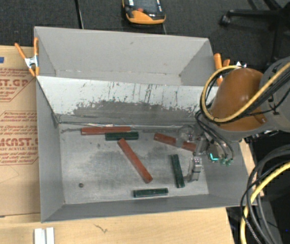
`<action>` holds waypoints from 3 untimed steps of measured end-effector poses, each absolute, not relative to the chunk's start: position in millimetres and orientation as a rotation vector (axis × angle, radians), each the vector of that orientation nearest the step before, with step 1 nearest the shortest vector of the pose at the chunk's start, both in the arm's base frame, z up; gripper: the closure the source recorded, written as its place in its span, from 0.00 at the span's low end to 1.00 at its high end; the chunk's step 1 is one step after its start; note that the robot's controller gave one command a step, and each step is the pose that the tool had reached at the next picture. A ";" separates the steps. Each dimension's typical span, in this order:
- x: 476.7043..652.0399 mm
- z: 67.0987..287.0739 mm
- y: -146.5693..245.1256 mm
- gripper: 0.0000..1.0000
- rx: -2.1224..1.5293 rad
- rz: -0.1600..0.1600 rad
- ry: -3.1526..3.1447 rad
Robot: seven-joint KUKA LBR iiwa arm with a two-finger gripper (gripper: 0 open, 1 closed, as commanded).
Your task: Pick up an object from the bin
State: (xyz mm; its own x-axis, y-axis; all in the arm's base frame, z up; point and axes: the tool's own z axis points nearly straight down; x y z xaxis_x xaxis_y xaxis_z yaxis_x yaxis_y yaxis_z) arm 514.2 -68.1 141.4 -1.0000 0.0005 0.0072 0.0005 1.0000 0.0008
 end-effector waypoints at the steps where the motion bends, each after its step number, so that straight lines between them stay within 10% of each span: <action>1: 516.2 145.5 -67.9 0.00 0.001 0.000 -3.142; 2: 518.0 107.0 -22.2 0.00 -0.276 0.002 -3.136; 3: 513.1 126.2 15.2 0.00 -0.438 0.000 -3.108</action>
Offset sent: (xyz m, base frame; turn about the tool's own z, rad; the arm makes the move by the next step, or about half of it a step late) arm 0.0028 0.0938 -0.0714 0.3074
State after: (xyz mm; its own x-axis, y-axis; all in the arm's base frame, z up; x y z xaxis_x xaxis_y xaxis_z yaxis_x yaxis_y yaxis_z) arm 513.1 15.2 126.2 -0.9611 0.2763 0.0024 0.2763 0.9611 -0.0003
